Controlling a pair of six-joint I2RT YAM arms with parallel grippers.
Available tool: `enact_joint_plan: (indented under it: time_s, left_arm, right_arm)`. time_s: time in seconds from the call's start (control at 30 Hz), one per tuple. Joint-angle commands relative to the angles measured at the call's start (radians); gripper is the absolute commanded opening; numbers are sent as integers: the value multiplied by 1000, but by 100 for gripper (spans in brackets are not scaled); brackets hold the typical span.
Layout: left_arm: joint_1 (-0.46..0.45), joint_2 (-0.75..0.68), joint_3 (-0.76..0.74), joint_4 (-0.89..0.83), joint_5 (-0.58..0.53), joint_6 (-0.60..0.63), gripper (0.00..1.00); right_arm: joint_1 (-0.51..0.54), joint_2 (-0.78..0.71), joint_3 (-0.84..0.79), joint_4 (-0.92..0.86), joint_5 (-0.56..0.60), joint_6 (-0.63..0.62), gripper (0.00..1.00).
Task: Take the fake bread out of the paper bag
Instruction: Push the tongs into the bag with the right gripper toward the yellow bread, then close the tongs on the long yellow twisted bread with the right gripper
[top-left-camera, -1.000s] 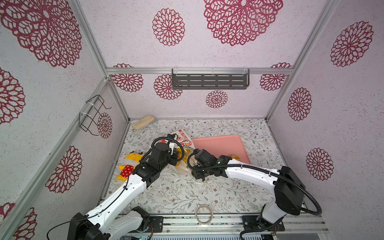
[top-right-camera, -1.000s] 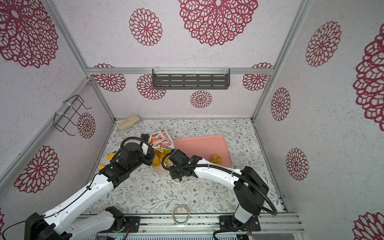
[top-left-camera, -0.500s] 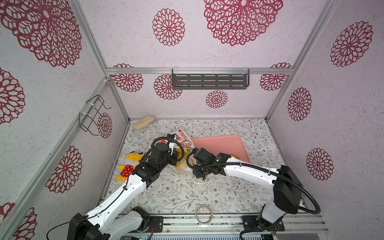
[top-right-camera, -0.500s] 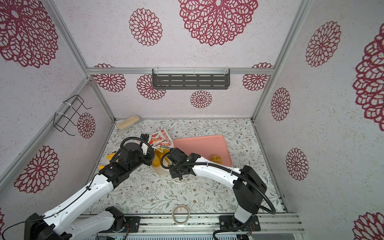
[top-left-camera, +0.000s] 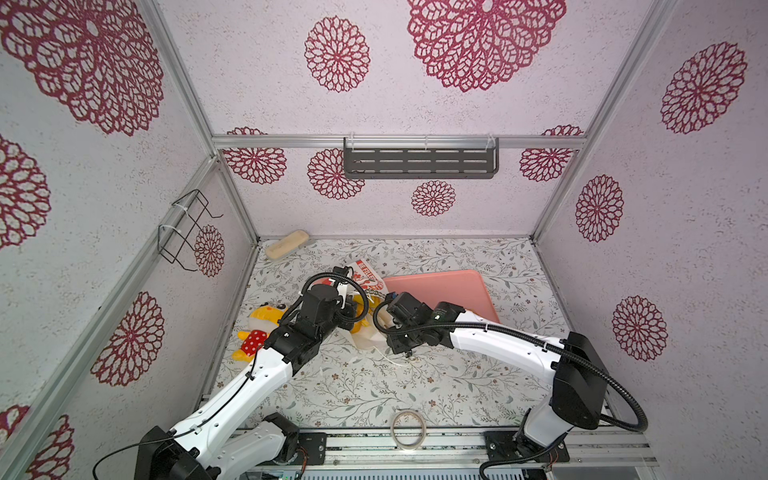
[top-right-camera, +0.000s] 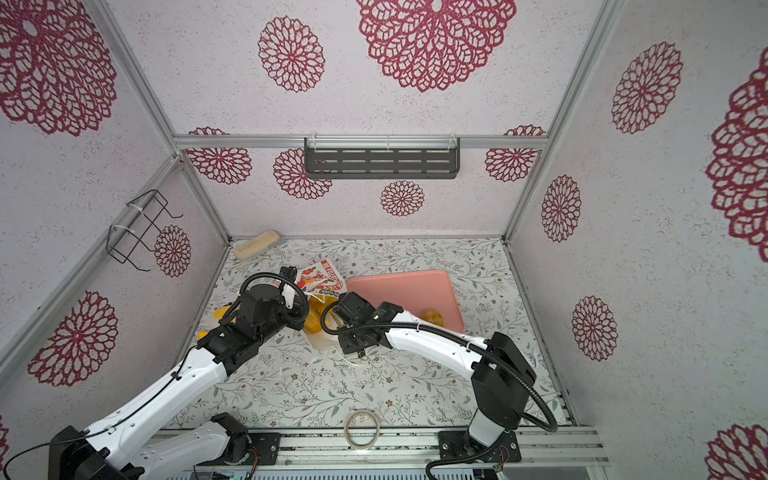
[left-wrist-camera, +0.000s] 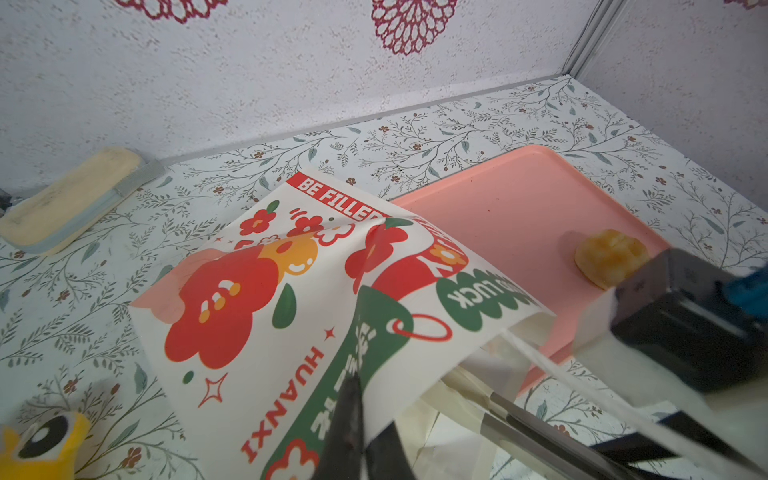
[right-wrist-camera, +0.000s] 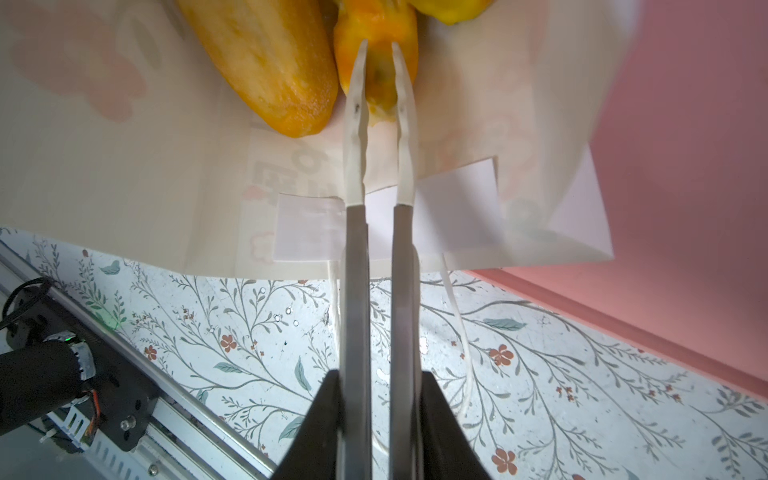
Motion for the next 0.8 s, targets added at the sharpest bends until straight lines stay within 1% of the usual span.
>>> enact_joint_plan:
  time_s: [0.0, 0.27, 0.77]
  left_arm:
    - [2, 10, 24, -4, -4, -18, 0]
    - [2, 14, 20, -3, -32, -43, 0]
    - [2, 35, 27, -11, -58, -66, 0]
  right_arm:
    - [3, -86, 39, -18, 20, 17, 0]
    - [4, -156, 7, -28, -16, 41, 0]
    - [4, -319, -117, -83, -26, 103, 0]
